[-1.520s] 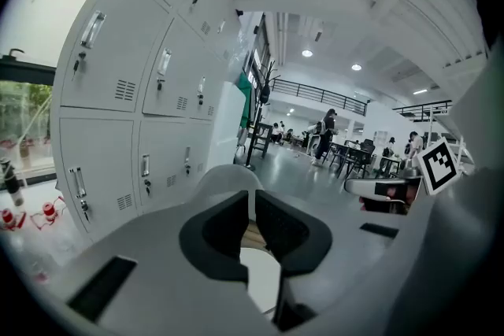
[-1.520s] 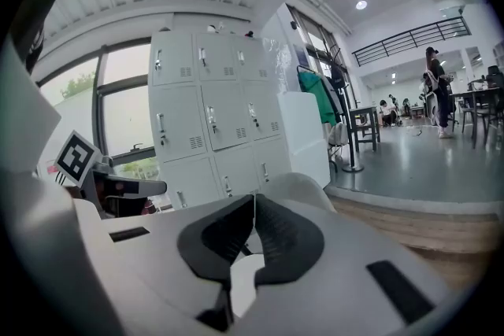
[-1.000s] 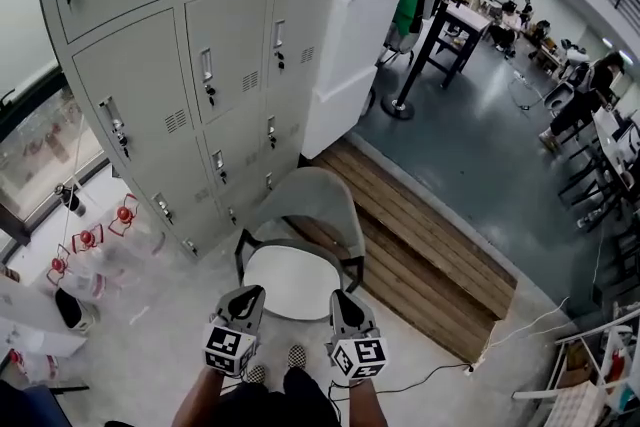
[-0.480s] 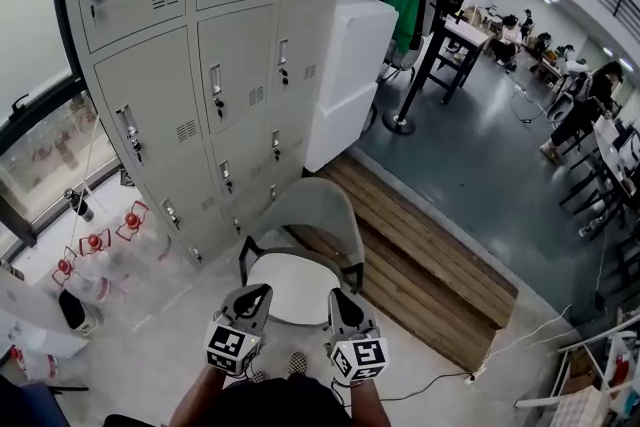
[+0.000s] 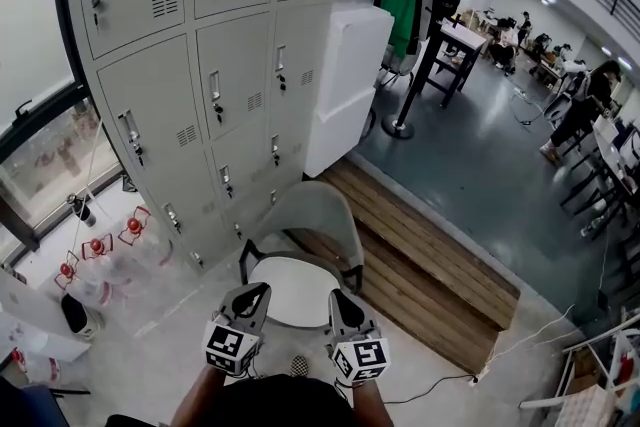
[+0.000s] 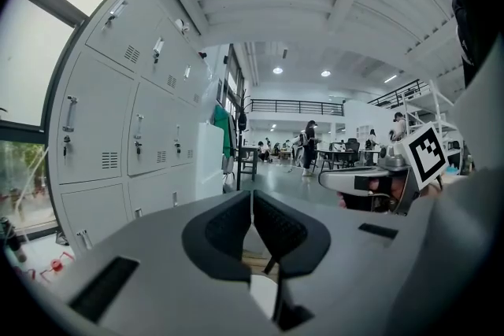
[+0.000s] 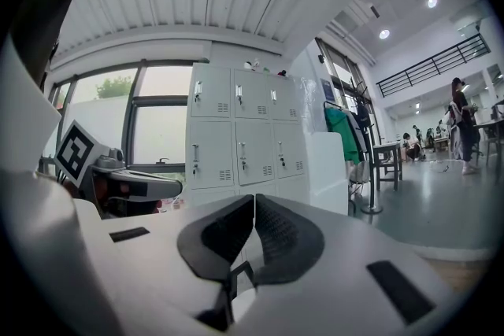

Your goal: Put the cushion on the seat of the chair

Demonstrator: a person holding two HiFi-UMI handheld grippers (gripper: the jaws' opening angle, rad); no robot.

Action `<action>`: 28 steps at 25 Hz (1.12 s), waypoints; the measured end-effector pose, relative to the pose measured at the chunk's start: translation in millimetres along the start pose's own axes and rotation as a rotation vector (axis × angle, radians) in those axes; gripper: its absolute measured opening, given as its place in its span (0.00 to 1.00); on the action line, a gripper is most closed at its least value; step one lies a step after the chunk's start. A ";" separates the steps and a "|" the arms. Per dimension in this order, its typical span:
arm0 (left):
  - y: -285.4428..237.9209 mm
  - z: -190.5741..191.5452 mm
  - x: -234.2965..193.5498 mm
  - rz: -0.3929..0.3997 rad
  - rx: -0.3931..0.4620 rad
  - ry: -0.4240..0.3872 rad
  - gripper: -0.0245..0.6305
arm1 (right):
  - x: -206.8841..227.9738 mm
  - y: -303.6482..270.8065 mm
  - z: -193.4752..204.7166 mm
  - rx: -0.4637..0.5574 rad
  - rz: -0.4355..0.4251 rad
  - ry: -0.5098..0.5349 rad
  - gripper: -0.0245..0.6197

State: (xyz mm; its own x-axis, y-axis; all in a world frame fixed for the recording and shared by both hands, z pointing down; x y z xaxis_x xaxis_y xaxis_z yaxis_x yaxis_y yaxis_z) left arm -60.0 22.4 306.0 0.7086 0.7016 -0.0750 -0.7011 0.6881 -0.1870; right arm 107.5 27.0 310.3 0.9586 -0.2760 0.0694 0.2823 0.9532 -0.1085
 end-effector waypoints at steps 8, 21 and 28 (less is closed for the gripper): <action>1.1 2.8 8.3 0.006 0.001 0.000 0.08 | -0.4 8.4 6.3 -0.014 -0.009 0.008 0.08; 3.4 3.7 21.7 0.028 -0.016 0.000 0.08 | 5.5 19.7 10.6 -0.021 0.013 -0.008 0.08; 3.3 4.7 25.2 0.023 -0.017 0.003 0.08 | 6.3 20.7 11.1 -0.022 0.001 -0.009 0.08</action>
State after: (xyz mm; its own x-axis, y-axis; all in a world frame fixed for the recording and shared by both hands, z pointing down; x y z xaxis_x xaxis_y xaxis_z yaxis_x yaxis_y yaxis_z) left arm -44.9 43.3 308.0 0.6926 0.7166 -0.0824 -0.7157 0.6687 -0.2015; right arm 119.0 46.4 319.6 0.9586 -0.2739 0.0780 0.2822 0.9505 -0.1302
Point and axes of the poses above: the fingertips, and each gripper's own axes: y backward along the fingers, x to its right, z out of its underside, the point moved 3 cm from there along y, backward along the fingers, and after that the axes turned 11 degrees about z, right-handed, at the moved point
